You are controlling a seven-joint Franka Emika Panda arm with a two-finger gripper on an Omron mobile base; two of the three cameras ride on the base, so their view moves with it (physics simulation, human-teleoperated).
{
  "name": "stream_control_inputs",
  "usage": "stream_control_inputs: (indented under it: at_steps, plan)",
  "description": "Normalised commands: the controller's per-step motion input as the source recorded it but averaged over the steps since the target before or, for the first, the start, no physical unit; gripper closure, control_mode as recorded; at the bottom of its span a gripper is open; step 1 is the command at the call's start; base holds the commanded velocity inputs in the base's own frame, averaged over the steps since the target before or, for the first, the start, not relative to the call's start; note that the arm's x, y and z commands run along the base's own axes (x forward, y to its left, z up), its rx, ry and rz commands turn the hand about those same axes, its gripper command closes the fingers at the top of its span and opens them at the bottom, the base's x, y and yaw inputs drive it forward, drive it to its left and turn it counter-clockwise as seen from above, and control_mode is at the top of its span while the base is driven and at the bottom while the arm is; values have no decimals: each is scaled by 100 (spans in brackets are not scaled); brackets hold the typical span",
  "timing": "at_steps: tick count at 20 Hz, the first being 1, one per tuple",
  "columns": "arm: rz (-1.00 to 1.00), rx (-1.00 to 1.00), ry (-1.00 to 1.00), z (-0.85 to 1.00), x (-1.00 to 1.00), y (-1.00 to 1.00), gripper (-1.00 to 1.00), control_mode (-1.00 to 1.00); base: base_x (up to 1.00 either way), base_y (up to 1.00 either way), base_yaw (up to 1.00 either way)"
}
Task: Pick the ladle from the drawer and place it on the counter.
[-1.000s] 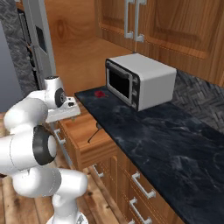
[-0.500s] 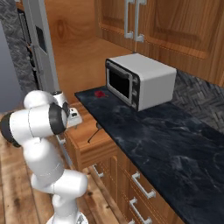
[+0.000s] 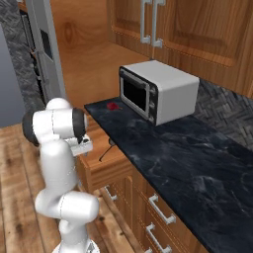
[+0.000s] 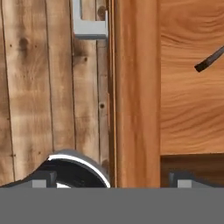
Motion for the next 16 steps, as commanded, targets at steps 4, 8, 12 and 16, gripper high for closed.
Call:
stream_control_inputs:
  at_steps: [4, 8, 12, 16]
  plan:
    - [0, 0, 13, -68, -11, 35, -100, -100, 0, 0, 0]
    - [4, 0, 0, -55, -68, 76, -100, -100, 0, 0, 0]
    - [16, 0, 1, -37, -99, 100, -100, -100, 0, 0, 0]
    - [21, 1, 0, -16, -94, 100, -100, -100, 0, 0, 0]
